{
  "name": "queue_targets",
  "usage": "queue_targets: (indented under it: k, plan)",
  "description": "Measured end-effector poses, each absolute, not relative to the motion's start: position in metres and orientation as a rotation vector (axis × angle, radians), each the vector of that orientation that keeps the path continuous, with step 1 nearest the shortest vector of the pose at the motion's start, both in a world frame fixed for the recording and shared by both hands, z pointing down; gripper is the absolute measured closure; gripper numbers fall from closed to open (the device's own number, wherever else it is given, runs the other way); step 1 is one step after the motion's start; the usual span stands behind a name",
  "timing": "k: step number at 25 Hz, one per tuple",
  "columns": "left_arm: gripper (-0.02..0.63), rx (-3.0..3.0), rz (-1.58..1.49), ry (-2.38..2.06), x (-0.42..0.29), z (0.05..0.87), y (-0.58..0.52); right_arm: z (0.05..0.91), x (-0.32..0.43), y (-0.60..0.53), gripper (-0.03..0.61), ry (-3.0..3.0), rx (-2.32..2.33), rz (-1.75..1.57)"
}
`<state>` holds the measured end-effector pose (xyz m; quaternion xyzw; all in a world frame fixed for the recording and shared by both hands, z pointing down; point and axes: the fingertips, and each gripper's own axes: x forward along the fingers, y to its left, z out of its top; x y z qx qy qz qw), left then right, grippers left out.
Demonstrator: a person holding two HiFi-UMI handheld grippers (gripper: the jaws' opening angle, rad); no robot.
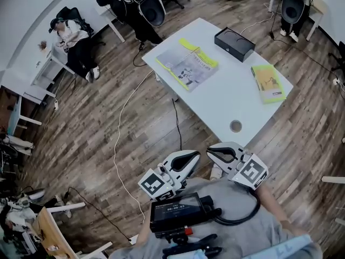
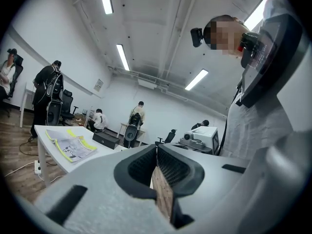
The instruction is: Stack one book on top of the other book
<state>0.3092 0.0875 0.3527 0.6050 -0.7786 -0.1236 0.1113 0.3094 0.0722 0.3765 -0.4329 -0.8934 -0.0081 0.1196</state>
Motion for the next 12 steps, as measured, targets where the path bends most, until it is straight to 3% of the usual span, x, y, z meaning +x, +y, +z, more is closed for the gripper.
queue_targets:
  k: [12]
  plan:
    - [0.594, 1.811, -0.383, -2.244, 0.239, 0.364, 0.096, 0.387, 0.239, 0.08, 0.546, -2.603, -1.224, -0.009]
